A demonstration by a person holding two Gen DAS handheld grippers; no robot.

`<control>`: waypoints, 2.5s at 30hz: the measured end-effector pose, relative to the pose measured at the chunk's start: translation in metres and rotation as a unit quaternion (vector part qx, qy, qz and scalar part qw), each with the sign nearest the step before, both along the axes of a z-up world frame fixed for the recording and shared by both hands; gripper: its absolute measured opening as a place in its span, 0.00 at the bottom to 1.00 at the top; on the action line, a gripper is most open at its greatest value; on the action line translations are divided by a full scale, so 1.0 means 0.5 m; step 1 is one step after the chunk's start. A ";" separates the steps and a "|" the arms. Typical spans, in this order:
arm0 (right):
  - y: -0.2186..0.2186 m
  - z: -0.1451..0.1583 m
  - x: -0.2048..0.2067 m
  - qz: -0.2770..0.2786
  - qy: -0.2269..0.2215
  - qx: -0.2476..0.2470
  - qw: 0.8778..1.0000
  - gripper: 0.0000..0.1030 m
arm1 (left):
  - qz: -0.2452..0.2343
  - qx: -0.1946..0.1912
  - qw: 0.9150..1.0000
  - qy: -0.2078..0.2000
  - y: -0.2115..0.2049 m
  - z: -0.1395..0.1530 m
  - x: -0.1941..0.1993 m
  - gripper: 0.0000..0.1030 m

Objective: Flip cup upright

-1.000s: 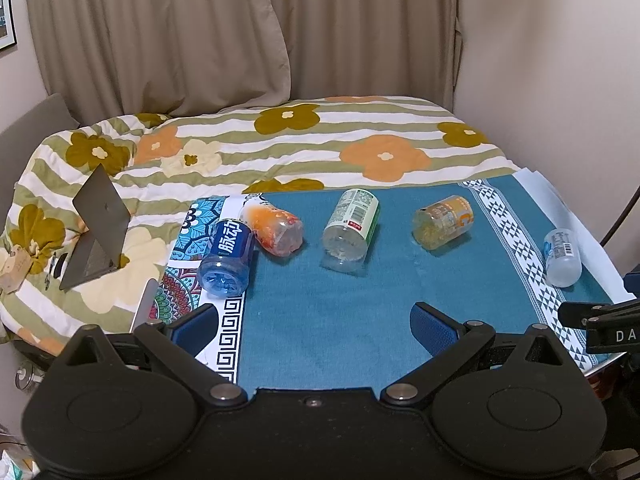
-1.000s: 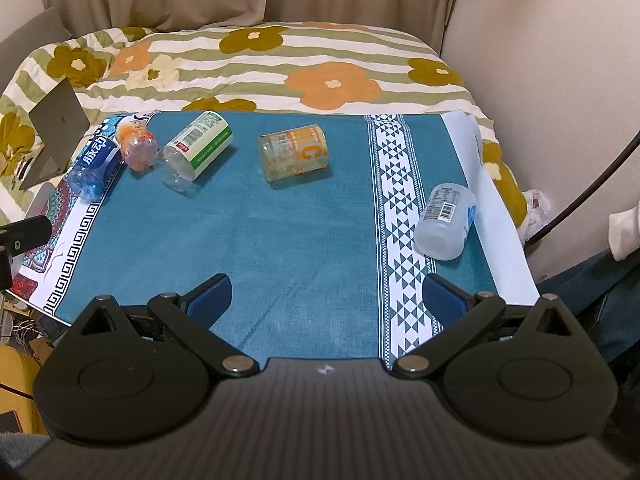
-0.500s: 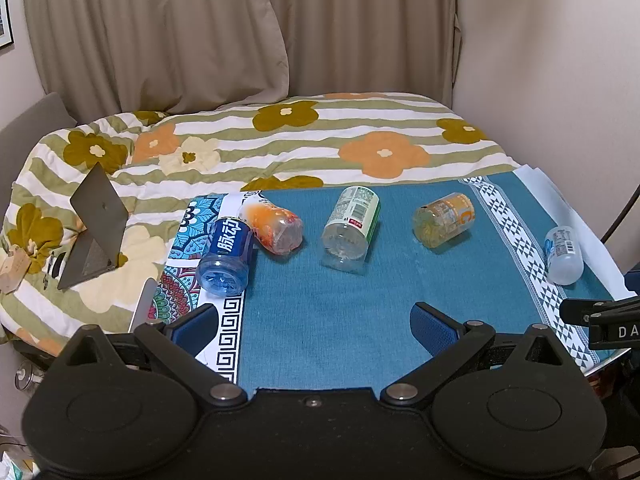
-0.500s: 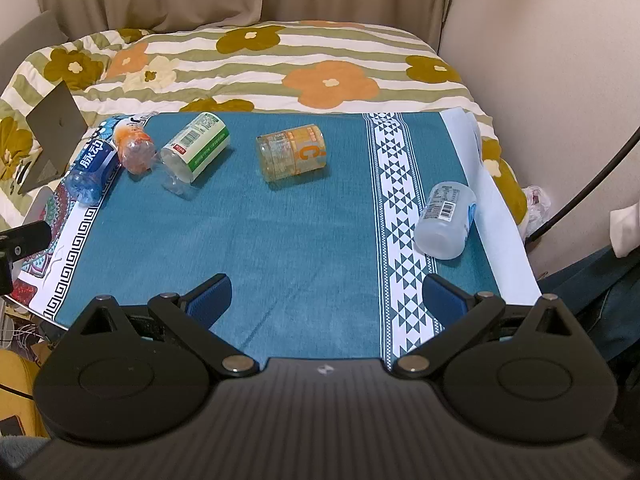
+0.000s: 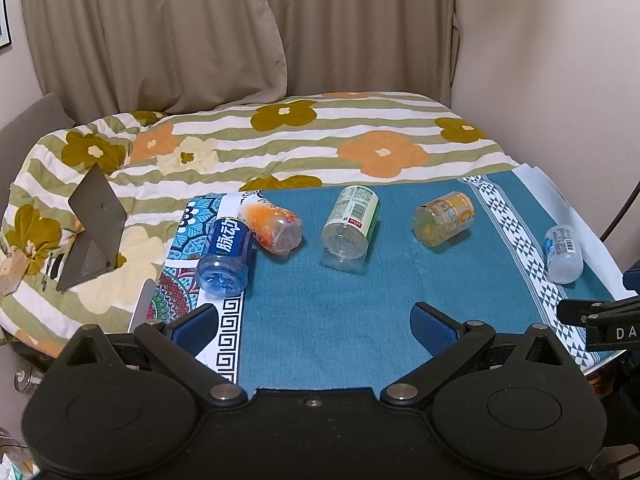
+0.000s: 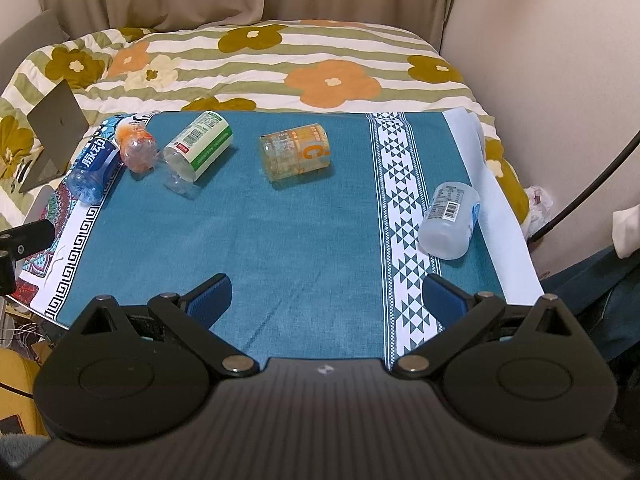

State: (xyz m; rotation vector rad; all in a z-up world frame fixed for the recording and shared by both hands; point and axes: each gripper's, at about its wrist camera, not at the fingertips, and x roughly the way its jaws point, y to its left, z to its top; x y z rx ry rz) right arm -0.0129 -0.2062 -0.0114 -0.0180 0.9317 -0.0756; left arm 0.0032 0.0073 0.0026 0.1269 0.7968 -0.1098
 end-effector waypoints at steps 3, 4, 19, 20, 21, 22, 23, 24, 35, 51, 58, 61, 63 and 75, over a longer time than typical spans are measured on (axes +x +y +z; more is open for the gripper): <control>0.000 0.001 0.000 0.000 0.000 0.001 1.000 1.00 | 0.000 -0.001 1.000 0.001 0.000 -0.002 0.002 1.00; 0.000 0.000 0.000 0.000 0.001 0.001 1.000 1.00 | -0.001 -0.001 1.000 0.001 -0.001 -0.003 0.002 1.00; 0.009 -0.001 -0.001 0.001 0.000 0.002 1.000 1.00 | -0.002 -0.001 1.000 0.000 -0.001 -0.004 0.001 1.00; 0.009 -0.001 -0.001 0.001 0.000 0.003 1.000 1.00 | -0.001 -0.002 1.000 0.001 -0.001 -0.004 0.001 1.00; 0.010 0.000 -0.002 0.000 -0.001 0.003 1.000 1.00 | -0.001 -0.002 1.000 0.001 -0.001 -0.004 0.001 1.00; 0.010 0.000 -0.002 0.000 -0.001 0.003 1.000 1.00 | -0.002 -0.002 1.000 0.001 -0.001 -0.004 0.001 1.00; 0.010 0.000 -0.002 0.000 0.000 0.003 1.000 1.00 | -0.002 -0.002 1.000 0.002 -0.001 -0.004 -0.001 1.00; 0.010 0.000 -0.003 0.001 0.000 0.003 1.000 1.00 | -0.002 -0.001 1.000 0.001 -0.001 -0.004 -0.001 1.00; 0.009 -0.003 -0.007 -0.001 0.003 0.007 1.000 1.00 | -0.016 -0.015 1.000 0.016 -0.011 -0.005 -0.003 1.00; -0.176 -0.067 0.076 -0.065 0.012 0.009 0.998 1.00 | -0.052 0.010 0.997 0.064 -0.155 -0.073 0.086 1.00; -0.265 -0.129 0.146 -0.088 -0.005 0.008 0.996 1.00 | -0.055 0.017 0.995 0.079 -0.225 -0.119 0.129 1.00; -0.284 -0.152 0.173 -0.087 -0.004 0.021 0.996 1.00 | -0.053 0.021 0.994 0.091 -0.246 -0.142 0.142 1.00; -0.289 -0.166 0.190 -0.083 -0.001 0.025 0.996 1.00 | -0.053 0.025 0.993 0.098 -0.259 -0.157 0.150 1.00; -0.305 -0.223 0.246 -0.072 0.023 0.052 0.996 0.92 | -0.061 0.034 0.990 0.122 -0.311 -0.203 0.193 1.00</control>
